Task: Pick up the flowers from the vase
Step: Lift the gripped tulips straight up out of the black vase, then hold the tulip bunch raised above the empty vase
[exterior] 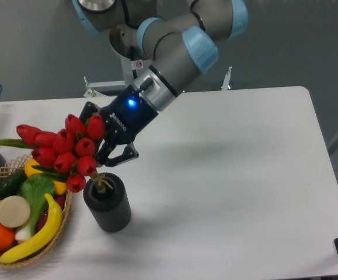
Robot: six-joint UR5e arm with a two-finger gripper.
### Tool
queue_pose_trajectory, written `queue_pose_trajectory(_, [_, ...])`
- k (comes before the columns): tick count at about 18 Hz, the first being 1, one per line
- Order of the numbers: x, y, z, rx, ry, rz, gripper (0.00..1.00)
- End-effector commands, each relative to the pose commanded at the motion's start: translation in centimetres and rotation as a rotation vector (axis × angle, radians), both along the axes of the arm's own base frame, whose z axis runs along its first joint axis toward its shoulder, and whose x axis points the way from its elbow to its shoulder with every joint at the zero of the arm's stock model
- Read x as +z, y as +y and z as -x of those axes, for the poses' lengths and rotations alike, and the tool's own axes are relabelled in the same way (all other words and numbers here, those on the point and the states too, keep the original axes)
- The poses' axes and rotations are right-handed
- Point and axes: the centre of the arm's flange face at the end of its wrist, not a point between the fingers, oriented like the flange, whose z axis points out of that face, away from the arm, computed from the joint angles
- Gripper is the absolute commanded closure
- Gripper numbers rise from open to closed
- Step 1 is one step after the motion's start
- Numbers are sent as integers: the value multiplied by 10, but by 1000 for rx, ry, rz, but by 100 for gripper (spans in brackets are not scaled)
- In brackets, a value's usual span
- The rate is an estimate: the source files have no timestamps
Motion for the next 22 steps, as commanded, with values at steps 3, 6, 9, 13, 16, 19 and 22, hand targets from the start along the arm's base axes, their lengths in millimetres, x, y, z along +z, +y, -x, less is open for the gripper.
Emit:
queue_pose_trajectory(3, [28,1,3,22,-4,-10,56])
queue_pose_trajectory(6, [58,-5,16,64,-8,-23,56])
queue_pose_trajectory(9, [78,-22,25,104,11,-40,56])
queue_pose_trajectory(13, [89,-52,55,178,44,-55,57])
queue_pose_trajectory(16, [89,-70,78,212,80,-69,57])
queue_pose_trajectory(19, [81,-83,96,239,97,-69,57])
queue_pose_trajectory(22, [78,-92,109,261,102,-68,57])
